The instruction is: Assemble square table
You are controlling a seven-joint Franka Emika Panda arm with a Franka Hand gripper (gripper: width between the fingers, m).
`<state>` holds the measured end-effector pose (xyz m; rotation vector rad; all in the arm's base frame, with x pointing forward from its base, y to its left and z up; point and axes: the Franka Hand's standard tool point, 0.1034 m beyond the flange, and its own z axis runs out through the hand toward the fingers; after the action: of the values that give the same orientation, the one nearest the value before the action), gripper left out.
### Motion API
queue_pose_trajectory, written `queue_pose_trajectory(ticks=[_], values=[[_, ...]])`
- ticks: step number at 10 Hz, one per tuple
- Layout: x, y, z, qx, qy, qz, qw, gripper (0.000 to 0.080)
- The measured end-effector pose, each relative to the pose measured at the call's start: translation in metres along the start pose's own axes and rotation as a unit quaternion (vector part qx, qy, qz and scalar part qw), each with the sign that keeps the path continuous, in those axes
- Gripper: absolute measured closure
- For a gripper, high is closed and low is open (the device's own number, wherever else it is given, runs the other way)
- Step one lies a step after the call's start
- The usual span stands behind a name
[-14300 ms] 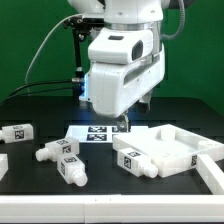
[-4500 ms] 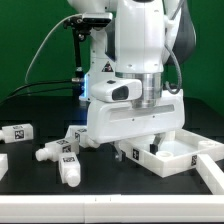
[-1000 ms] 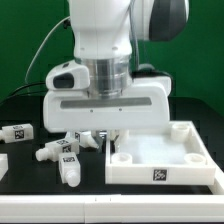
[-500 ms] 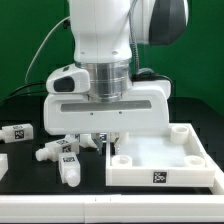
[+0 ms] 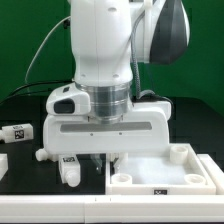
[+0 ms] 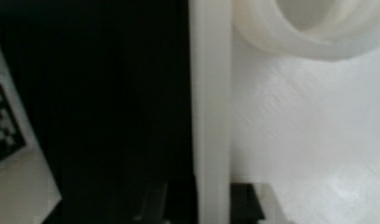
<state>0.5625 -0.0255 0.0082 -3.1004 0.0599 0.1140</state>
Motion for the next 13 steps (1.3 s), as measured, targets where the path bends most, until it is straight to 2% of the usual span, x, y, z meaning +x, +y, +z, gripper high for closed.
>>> queue_pose_trajectory(ticks=[2, 7, 9, 13], values=[[0.009, -0.005, 0.0, -0.002, 0.009, -0.01, 1.0, 0.0754], [0.01, -0.005, 0.0, -0.001, 0.01, -0.008, 1.0, 0.0754], [0.02, -0.005, -0.001, -0.002, 0.012, -0.004, 1.0, 0.0754], [0.02, -0.005, -0.001, -0.001, 0.003, -0.001, 1.0, 0.0751]])
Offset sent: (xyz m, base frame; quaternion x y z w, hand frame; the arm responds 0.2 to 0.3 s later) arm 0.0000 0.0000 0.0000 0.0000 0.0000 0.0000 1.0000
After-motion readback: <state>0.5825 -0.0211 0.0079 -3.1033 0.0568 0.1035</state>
